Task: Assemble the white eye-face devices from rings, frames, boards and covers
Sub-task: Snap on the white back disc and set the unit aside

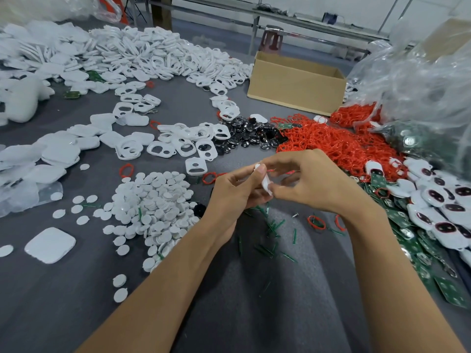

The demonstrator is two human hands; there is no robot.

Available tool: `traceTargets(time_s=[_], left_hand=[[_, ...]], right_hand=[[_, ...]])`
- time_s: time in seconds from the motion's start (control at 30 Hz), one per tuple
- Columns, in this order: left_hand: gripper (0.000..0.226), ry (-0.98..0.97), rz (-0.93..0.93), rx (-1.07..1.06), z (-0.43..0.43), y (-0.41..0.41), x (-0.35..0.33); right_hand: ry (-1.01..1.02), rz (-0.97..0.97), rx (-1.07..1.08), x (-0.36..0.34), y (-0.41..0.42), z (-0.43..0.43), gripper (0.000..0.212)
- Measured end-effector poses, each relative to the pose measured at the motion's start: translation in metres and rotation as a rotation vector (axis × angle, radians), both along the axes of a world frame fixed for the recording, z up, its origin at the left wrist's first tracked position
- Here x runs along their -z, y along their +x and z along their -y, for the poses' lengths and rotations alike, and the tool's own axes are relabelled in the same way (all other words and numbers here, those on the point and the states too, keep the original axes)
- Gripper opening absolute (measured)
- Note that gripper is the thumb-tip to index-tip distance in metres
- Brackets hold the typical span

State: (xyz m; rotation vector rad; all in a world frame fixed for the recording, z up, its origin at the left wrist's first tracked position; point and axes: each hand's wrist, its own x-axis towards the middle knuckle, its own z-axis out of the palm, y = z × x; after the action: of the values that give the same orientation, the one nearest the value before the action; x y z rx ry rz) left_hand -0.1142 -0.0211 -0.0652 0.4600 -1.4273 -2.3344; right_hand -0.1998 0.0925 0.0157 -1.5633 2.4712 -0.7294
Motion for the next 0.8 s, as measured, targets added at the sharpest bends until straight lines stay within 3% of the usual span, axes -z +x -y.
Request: traceTargets(time_s=[0.1, 0.5, 0.63, 0.8], left_hand=[[0.028, -0.007, 0.001, 0.006, 0.0, 0.0, 0.0], [0.03, -0.035, -0.005, 0.012, 0.002, 0.001, 0.0], [0.023, -0.04, -0.012, 0.023, 0.0, 0.0, 0.003], [0.026, -0.001, -0.023, 0.037, 0.001, -0.002, 0.003]], right_hand=[[-0.013, 0.012, 0.008, 0.003, 0.001, 0.001, 0.047], [-0.065, 0.004, -0.02, 0.015, -0.001, 0.006, 0.035], [-0.095, -0.141, -0.003, 0.016, -0.004, 0.007, 0.033], [-0.074, 0.037, 0.046, 0.013, -0.005, 0.003, 0.034]])
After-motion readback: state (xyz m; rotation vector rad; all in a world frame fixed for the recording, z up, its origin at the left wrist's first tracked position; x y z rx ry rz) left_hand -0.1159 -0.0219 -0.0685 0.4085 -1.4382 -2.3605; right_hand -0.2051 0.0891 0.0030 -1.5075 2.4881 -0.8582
